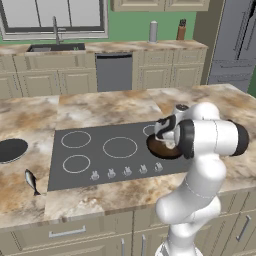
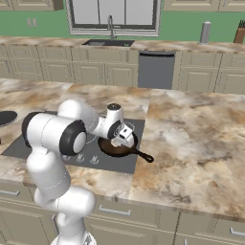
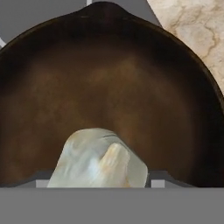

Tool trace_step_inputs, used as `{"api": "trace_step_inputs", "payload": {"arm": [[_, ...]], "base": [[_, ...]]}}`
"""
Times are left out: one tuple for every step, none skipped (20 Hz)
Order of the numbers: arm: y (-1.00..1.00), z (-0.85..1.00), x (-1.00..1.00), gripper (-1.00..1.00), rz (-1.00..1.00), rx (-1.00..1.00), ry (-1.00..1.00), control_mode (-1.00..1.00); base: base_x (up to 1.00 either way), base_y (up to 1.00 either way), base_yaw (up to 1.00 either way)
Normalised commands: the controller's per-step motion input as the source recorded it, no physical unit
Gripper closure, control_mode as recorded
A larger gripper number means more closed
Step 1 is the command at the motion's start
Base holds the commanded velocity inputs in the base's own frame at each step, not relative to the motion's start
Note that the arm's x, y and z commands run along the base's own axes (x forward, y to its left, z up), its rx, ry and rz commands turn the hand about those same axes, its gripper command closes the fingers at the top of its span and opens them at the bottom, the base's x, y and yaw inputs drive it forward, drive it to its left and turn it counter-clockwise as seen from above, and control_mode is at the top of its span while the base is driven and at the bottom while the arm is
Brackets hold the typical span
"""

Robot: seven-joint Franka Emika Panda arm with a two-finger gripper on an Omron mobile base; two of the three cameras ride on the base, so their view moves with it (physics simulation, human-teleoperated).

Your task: Place both pans onto different burners. Then place the garlic and the fish on different pans.

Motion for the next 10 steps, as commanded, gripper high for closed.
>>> {"api": "trace_step_inputs", "payload": {"arm": [[0.00,-0.21,0.00,1.00,0.00,0.00,0.00,-1.00],[0.00,-0.19,0.00,1.00,0.00,0.00,0.00,-1.00],[0.00,-0.16,0.06,1.00,0.00,0.00,0.00,-1.00],[0.00,-0.14,0.09,1.00,0.01,0.00,0.00,-1.00],[0.00,-0.12,0.09,1.00,0.01,0.00,0.00,-1.00],[0.00,-0.12,0.10,1.00,0.00,0.00,0.00,-1.00],[0.00,-0.11,0.11,1.00,0.00,0.00,0.00,-1.00],[0.00,-0.14,0.14,1.00,0.00,0.00,0.00,-1.00],[0.00,-0.09,0.07,1.00,0.00,0.00,0.00,-1.00],[0.00,-0.09,0.04,1.00,0.01,0.00,0.01,-1.00]], "base": [[0.00,0.00,0.00],[0.00,0.00,0.00],[0.00,0.00,0.00],[0.00,0.00,0.00],[0.00,0.00,0.00],[0.00,0.00,0.00],[0.00,0.00,0.00],[0.00,0.00,0.00],[0.00,0.00,0.00],[0.00,0.00,0.00]]}}
